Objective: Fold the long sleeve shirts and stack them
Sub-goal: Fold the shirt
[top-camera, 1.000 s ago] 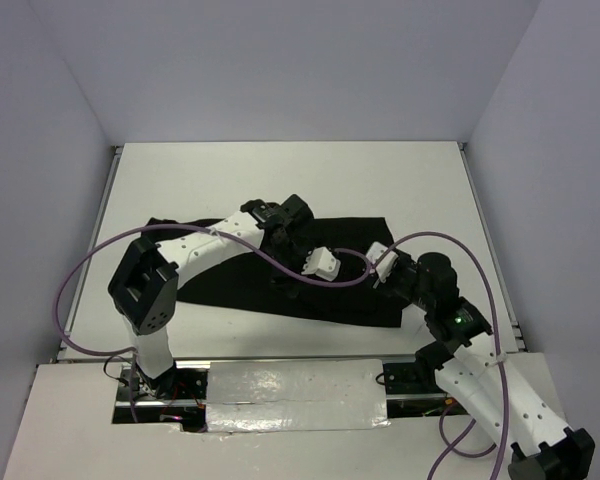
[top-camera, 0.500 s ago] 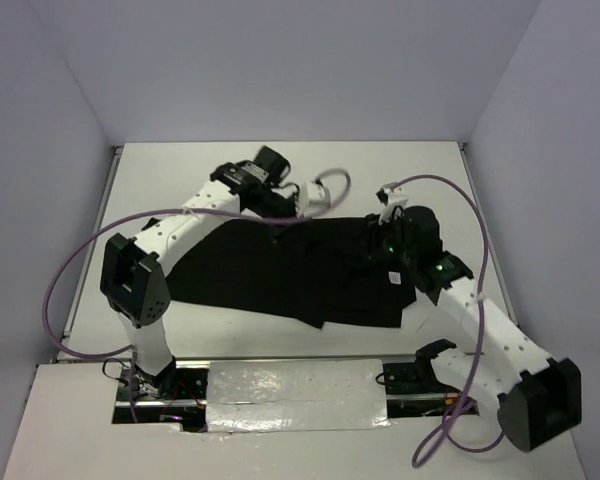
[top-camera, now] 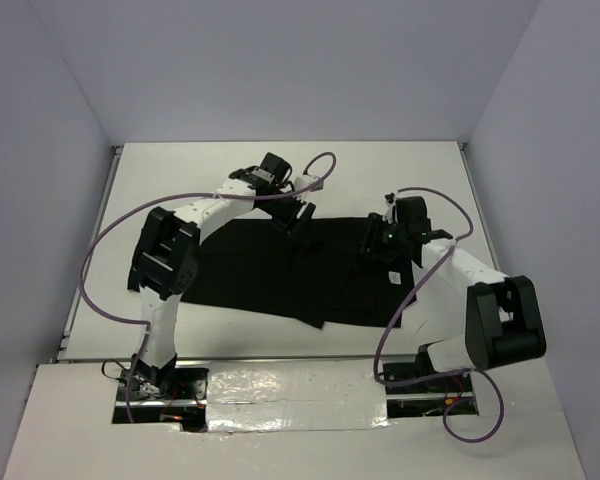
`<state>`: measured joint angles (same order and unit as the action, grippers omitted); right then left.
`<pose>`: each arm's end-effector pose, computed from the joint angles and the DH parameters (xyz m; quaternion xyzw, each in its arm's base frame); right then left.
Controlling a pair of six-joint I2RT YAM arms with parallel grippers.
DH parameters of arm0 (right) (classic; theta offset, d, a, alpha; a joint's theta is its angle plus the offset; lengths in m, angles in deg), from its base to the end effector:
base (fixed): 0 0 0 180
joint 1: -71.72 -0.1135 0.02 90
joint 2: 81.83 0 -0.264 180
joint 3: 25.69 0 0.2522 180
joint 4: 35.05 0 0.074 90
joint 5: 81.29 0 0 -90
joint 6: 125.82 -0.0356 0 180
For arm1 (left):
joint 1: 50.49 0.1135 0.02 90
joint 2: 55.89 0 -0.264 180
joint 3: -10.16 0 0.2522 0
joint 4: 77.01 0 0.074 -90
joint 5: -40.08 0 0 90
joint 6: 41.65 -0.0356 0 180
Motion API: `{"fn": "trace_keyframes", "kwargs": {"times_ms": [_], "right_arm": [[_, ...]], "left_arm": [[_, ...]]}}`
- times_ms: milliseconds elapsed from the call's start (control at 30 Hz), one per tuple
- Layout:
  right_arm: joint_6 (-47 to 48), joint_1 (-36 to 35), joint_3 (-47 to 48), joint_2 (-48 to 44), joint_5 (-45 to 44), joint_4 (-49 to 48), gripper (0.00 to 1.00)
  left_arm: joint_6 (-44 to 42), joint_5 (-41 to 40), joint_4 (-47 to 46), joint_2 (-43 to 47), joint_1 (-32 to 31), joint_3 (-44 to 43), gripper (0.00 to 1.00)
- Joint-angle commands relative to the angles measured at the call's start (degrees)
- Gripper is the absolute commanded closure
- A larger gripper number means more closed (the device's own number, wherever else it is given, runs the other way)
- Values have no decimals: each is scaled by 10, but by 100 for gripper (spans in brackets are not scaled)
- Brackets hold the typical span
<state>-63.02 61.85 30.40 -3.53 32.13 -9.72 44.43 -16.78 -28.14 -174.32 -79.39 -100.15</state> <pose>0.2655 0.0606 0.1980 0.0649 0.9134 0.2921 0.2760 0.3862 -0.2354 0.2230 0.3373 0.8587 -0.3259 0.2067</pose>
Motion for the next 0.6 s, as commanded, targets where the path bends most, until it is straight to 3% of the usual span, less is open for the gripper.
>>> {"fn": "trace_keyframes", "kwargs": {"times_ms": [0, 67, 300, 433, 533, 567], "right_arm": [[-16, 0, 35, 38, 18, -22, 49], [-16, 1, 40, 61, 15, -23, 51], [-8, 1, 58, 85, -20, 6, 52], [-12, 1, 67, 111, -8, 6, 51], [-14, 0, 62, 122, 2, -12, 55], [-15, 0, 59, 121, 10, -20, 61]], "left_arm": [[31, 19, -25, -19, 4, -20, 40], [30, 27, -23, -26, 4, -18, 49], [30, 33, -19, -32, -3, 1, 52], [28, 51, -15, -36, -7, 3, 62], [22, 62, -4, -36, -7, 4, 71], [18, 66, -2, -36, -7, 5, 82]]}}
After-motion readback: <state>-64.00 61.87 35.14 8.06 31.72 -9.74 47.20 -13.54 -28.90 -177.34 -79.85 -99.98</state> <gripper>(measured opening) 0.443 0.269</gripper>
